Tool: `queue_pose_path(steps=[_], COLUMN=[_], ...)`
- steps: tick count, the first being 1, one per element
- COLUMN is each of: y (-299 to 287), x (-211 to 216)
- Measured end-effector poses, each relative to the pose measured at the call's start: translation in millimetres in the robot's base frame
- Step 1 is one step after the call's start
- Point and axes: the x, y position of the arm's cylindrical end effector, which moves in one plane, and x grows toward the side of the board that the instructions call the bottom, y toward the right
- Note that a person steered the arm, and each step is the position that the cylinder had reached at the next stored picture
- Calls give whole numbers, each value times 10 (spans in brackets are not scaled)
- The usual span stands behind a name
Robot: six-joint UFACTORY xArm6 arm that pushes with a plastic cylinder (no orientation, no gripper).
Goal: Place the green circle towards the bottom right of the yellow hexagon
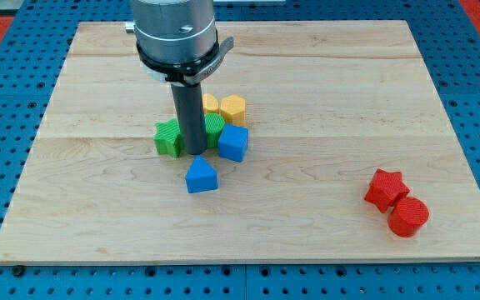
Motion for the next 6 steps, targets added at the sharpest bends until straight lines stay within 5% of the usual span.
queue_pose_path(steps=[1,4,6], y=[-485,959,1116], x=[-201,-332,-246])
